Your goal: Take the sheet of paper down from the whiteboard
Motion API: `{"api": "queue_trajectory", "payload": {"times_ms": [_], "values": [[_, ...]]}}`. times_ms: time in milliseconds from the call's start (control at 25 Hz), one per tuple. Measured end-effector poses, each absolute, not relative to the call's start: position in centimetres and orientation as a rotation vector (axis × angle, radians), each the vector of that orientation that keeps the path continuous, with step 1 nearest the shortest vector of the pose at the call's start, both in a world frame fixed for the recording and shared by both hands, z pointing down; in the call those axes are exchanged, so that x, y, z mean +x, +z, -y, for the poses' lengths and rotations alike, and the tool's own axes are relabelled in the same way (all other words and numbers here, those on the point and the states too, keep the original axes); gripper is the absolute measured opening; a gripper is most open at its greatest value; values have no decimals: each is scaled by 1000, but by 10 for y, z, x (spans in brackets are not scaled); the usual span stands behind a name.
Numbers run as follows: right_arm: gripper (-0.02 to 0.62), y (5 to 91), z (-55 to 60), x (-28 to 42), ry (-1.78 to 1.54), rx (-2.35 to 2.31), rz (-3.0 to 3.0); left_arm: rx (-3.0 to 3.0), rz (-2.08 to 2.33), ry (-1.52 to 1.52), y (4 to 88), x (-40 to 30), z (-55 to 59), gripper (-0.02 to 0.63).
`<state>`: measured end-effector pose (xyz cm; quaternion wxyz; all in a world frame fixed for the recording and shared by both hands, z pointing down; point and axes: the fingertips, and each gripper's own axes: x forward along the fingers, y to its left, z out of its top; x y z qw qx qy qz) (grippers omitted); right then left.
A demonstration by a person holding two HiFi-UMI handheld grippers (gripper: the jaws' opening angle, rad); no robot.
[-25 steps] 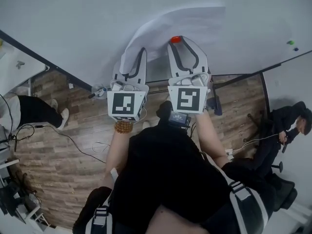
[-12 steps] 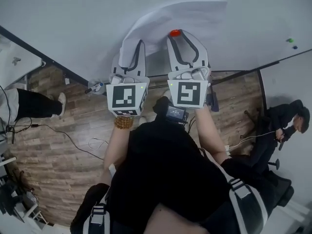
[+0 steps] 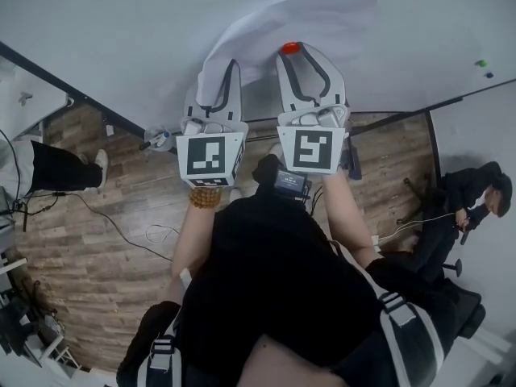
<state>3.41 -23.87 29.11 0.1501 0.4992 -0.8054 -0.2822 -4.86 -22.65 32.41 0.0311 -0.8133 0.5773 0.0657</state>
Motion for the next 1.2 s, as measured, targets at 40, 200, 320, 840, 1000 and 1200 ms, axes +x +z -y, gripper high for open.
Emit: {"api": "queue_trajectory", "payload": {"times_ms": [40, 200, 320, 840, 1000, 1200], "values": [[118, 292, 238, 34, -807, 1434, 2306, -2508, -1769, 212, 324, -48, 226, 11], [118, 292, 239, 32, -802, 1448, 2327, -2508, -1759, 237, 325, -52, 226, 11], [118, 291, 239, 33, -801, 1453, 2325, -2508, -1759, 239, 325, -50, 226, 11], [118, 291, 239, 33, -793, 1458, 2321, -2552, -1748, 226, 332, -48, 227, 11], [118, 291, 238, 32, -793, 1462, 2330, -2558, -1751, 228, 333, -48, 226, 11], [118, 290, 237, 33, -787, 1464, 2331, -2563, -1753, 236, 331, -47, 225, 11]]}}
